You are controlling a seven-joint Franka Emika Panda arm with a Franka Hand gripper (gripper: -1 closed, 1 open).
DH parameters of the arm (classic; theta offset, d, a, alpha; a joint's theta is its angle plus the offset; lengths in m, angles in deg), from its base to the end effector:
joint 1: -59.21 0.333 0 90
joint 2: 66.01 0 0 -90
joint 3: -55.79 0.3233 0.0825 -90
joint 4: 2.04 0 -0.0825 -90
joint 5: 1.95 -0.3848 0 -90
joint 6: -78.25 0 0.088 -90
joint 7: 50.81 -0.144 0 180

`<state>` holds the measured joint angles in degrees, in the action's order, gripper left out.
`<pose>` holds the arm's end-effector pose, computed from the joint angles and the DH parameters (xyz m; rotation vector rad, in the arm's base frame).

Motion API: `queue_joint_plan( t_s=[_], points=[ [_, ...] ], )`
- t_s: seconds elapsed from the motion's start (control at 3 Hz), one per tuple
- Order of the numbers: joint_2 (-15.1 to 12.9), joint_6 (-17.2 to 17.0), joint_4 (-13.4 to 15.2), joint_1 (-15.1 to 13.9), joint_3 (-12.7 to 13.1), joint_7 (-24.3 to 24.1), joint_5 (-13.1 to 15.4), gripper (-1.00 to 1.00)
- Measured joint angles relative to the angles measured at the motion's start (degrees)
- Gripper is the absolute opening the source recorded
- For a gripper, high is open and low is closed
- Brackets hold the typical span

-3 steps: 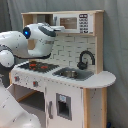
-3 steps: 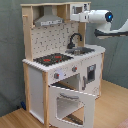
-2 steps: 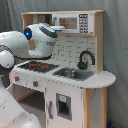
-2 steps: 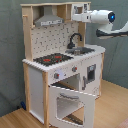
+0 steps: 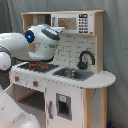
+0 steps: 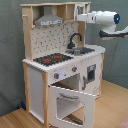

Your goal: Play with the kitchen

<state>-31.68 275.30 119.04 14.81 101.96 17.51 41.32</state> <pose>0.4641 0.2333 0.7100 0.4820 1.5208 0.7484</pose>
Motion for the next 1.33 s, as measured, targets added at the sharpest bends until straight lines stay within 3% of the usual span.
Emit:
queue_joint_plan(
  t_s=[0.33, 0.67, 1.0, 1.33],
  points=[
    [1.1, 1.4, 2.6, 3.4, -3.4, 0.1, 0.2, -1.00],
    [1.1, 1.4, 3.2, 4.6, -4.3, 0.2, 0.2, -1.00],
    [1.1, 1.4, 3.2, 4.6, -4.3, 0.2, 0.2, 1.00],
    [3.8, -1.8, 4.6, 6.2, -2.1, -0.3, -2.5, 1.00]
  ],
)
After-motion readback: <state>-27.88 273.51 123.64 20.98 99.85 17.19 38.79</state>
